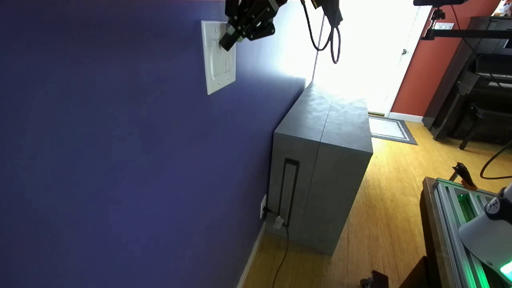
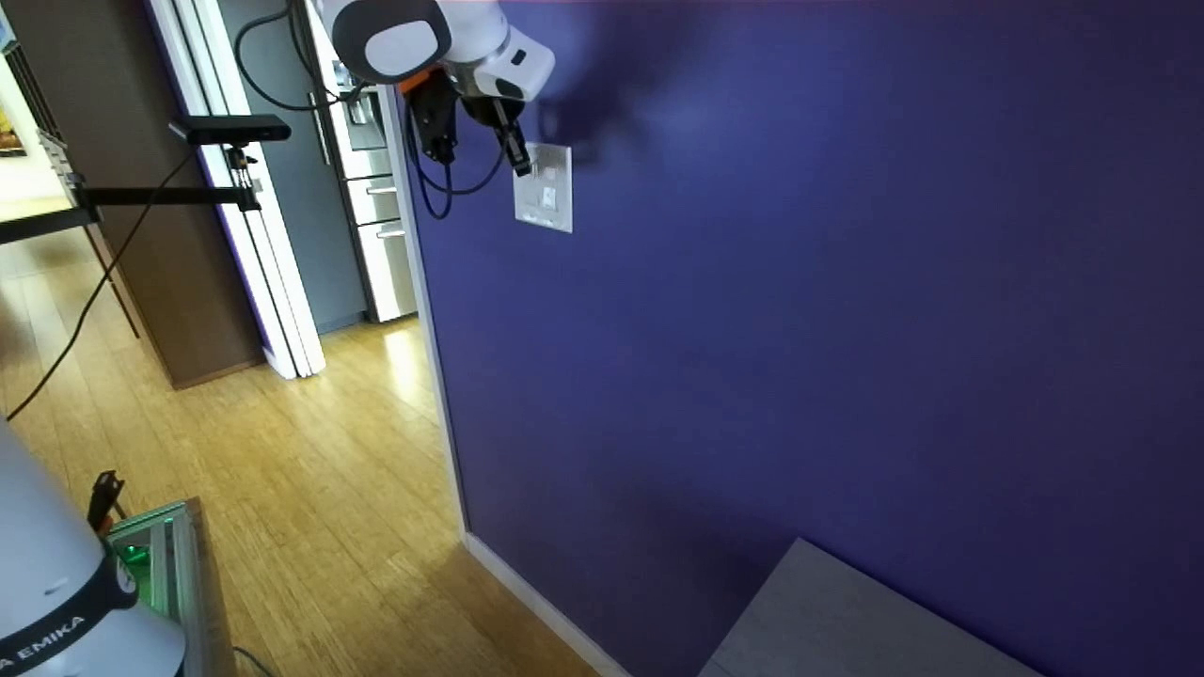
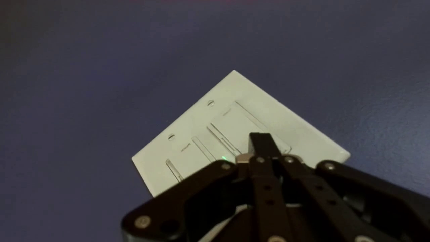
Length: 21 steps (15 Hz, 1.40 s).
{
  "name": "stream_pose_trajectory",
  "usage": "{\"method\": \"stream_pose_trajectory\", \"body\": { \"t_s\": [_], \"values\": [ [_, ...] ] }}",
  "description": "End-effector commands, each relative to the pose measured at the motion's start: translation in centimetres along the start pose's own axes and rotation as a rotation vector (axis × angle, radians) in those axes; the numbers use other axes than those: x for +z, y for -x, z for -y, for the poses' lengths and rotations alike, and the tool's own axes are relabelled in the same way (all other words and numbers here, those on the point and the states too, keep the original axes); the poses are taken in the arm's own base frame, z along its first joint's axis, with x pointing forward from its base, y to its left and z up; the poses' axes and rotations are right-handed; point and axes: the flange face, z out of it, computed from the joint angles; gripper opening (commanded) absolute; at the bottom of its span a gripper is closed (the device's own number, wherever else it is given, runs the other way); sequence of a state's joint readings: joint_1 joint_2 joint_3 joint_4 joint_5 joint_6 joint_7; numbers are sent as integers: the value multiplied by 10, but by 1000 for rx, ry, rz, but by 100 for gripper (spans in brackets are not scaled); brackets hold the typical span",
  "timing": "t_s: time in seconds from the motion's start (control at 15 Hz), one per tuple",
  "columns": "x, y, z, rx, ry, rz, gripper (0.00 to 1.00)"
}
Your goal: Turn on the light switch on the left
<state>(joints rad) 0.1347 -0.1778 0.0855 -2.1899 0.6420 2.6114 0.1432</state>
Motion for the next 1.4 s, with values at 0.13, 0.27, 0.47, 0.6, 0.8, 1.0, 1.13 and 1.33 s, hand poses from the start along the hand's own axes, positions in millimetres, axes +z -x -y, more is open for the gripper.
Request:
{"method": "stream_pose_trajectory", "body": {
  "t_s": [0.13, 0.27, 0.47, 0.6, 0.8, 1.0, 1.13, 1.33],
  "values": [
    [6, -7, 4, 9, -18, -13, 0],
    [2, -6, -1, 24, -9, 22, 0],
    [-8, -7, -12, 50, -19, 60, 0],
    [-11, -10, -20, 77, -49, 78, 0],
    [-17, -13, -27, 102, -138, 100, 0],
    [-28, -14, -36, 89, -280, 98, 0],
    [-30, -9, -47, 75, -321, 120, 0],
    [-23, -16, -46, 78, -285, 115, 1]
  ]
}}
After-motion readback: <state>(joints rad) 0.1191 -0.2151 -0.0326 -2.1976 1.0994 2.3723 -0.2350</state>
